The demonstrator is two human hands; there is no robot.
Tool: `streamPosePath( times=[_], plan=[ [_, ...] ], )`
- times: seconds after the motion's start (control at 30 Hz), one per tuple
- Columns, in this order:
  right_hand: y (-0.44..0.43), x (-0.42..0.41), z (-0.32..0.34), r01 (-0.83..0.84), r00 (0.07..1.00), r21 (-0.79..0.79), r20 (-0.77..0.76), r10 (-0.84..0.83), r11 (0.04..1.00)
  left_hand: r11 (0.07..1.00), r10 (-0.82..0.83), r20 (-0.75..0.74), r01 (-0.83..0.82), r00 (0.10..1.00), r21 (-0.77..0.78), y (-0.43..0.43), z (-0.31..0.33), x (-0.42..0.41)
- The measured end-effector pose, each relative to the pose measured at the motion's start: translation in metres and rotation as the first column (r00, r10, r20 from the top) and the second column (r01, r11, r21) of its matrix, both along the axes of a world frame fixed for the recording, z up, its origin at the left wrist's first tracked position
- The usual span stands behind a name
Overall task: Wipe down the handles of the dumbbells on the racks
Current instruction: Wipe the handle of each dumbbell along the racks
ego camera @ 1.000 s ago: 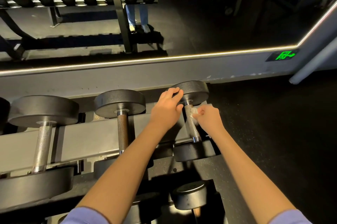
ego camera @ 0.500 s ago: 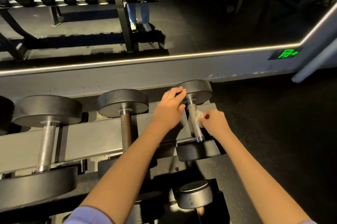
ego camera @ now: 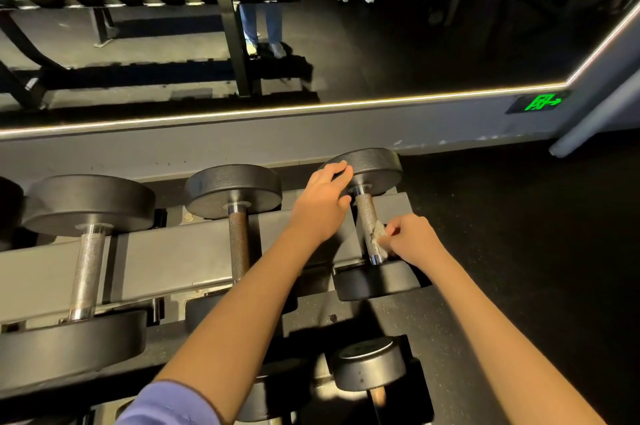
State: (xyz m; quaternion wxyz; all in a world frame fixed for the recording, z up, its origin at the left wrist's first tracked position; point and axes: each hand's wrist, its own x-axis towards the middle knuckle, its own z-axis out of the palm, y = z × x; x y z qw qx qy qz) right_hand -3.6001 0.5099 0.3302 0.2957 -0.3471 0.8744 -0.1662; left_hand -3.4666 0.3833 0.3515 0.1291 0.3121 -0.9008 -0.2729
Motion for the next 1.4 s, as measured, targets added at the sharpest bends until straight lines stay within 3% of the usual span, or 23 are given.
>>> streamPosePath(
  times=[0.13, 0.3, 0.43, 0.53, 0.73, 0.8, 0.93, 1.0, 1.07, 1.27, 1.33, 1.4],
  plan=[
    [-0.008, 0.005, 0.006, 0.004, 0.999, 0.012, -0.033, -0.004, 1.000, 0.999, 0.010, 0.019, -0.010, 1.000, 0.036, 0.001, 0.001, 0.000],
    [-0.033, 0.015, 0.007, 0.067, 0.982, -0.242, -0.154, -0.106, 0.968, 0.999, 0.006, 0.056, -0.008, 0.998, 0.037, 0.001, 0.004, 0.000],
    [-0.048, 0.015, 0.006, 0.118, 0.974, -0.378, -0.135, -0.180, 0.918, 0.999, 0.003, 0.067, -0.007, 0.998, 0.048, 0.001, 0.006, 0.000],
    [-0.043, 0.016, 0.008, 0.087, 0.978, -0.335, -0.149, -0.144, 0.938, 0.999, 0.007, 0.061, -0.010, 0.998, 0.047, 0.002, 0.005, 0.000],
    [-0.015, 0.016, 0.004, 0.073, 0.988, -0.022, -0.135, -0.075, 0.997, 0.999, 0.010, 0.031, -0.011, 0.999, 0.030, 0.003, 0.004, 0.000],
    [-0.018, 0.017, 0.005, 0.096, 0.985, -0.049, -0.136, -0.102, 0.994, 0.999, 0.012, 0.028, -0.012, 1.000, 0.031, 0.003, 0.004, 0.000],
    [-0.038, 0.015, 0.010, 0.094, 0.979, -0.304, -0.144, -0.143, 0.948, 0.999, 0.007, 0.052, -0.009, 0.999, 0.049, 0.003, 0.005, 0.000],
    [-0.042, 0.011, 0.012, 0.108, 0.981, -0.357, -0.114, -0.158, 0.928, 0.998, 0.005, 0.072, -0.010, 0.997, 0.059, 0.004, 0.005, 0.001],
    [-0.039, 0.009, 0.010, 0.132, 0.982, -0.326, -0.084, -0.168, 0.936, 0.998, 0.001, 0.090, -0.007, 0.996, 0.070, 0.005, 0.005, 0.002],
    [-0.007, 0.006, 0.009, 0.060, 0.996, -0.028, -0.061, -0.061, 0.998, 1.000, 0.013, 0.048, -0.014, 0.999, 0.022, 0.011, 0.000, 0.007],
    [0.002, 0.005, 0.011, 0.044, 0.999, -0.062, -0.028, -0.046, 0.997, 0.999, 0.039, -0.041, -0.039, 0.998, 0.013, 0.020, -0.007, 0.010],
    [0.009, 0.007, 0.012, 0.037, 0.999, -0.175, 0.000, -0.038, 0.984, 0.983, 0.061, -0.106, -0.041, 0.992, 0.178, 0.031, -0.014, 0.010]
  ],
)
